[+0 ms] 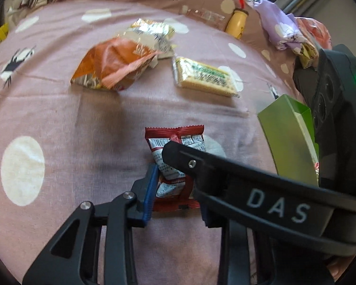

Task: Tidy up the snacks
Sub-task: 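Close the right gripper on the red-and-silver packet and lift it, then carry the red-and-silver packet in the right gripper over the green box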

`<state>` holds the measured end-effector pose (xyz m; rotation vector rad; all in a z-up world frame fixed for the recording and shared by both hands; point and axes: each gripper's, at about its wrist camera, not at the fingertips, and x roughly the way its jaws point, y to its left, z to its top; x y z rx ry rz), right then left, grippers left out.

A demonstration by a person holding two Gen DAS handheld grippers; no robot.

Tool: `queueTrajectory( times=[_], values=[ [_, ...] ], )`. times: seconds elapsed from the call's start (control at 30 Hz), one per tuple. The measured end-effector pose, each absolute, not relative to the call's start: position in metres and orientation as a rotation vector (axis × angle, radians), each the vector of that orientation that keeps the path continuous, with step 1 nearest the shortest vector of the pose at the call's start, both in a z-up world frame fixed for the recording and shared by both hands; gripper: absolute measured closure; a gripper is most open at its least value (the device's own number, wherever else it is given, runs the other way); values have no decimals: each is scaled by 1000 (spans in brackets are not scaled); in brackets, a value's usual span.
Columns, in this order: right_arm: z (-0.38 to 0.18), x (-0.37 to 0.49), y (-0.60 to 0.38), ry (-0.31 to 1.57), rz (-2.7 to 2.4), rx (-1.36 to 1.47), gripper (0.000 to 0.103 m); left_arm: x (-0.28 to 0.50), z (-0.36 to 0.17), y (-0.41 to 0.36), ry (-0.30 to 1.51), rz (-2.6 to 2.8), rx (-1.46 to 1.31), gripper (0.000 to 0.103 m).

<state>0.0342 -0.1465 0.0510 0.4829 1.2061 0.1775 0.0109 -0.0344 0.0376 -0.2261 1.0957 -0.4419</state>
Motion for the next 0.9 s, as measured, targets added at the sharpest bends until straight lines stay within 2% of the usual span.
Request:
queueTrajectory(
  times=[0.3,0.6,0.9],
  values=[
    [112,6,-158,965,165,428,52,-13,87,-44,852,-496,-193,72],
    [160,-27,-202,748,67,437,52,-31,131,-88,638,-641,-101,73],
    [169,-54,-275,633,-85,584,52,-36,143,-159,615,-805,14,73]
  ],
)
